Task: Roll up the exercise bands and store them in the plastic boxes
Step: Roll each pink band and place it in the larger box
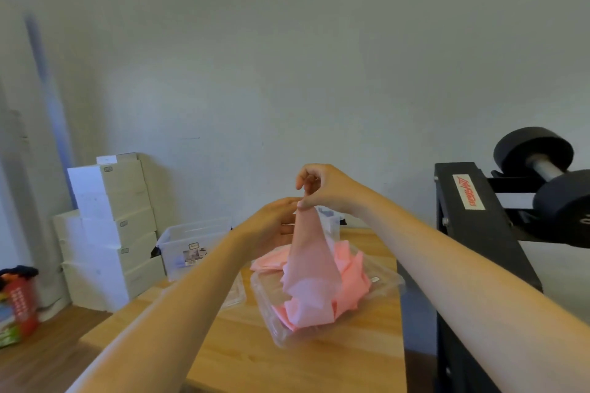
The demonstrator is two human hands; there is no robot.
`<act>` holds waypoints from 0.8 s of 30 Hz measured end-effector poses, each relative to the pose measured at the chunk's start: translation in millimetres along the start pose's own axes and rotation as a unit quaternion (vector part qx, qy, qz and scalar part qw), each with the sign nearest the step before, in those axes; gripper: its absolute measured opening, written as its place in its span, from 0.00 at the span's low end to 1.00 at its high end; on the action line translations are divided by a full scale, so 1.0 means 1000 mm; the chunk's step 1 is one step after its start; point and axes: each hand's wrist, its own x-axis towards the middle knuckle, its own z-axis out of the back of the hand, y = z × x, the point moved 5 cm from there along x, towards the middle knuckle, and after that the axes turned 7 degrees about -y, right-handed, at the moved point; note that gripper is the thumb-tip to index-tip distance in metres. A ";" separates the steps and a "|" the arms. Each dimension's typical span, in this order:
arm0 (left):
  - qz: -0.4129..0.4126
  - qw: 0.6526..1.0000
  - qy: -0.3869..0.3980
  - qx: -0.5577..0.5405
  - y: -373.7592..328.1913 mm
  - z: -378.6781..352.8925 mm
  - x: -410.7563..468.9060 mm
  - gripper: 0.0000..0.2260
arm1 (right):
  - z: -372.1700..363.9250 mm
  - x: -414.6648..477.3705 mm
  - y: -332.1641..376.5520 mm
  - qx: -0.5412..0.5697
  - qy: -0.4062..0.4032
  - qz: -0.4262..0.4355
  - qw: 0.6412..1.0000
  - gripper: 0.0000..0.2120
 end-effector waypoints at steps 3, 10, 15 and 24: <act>0.002 1.000 0.010 0.006 0.006 -0.006 0.003 0.09 | 0.000 -0.005 -0.010 -0.002 0.001 -0.014 1.000 0.13; -0.040 0.994 -0.104 -0.016 0.007 -0.002 0.003 0.07 | 0.006 -0.016 -0.023 0.013 -0.015 -0.021 1.000 0.13; -0.115 0.978 -0.172 -0.027 -0.003 0.004 -0.001 0.01 | -0.003 -0.028 -0.026 0.087 -0.005 -0.036 0.996 0.12; -0.077 0.966 -0.239 -0.059 0.010 0.025 -0.002 0.13 | -0.016 -0.032 -0.048 0.127 -0.041 -0.110 0.985 0.06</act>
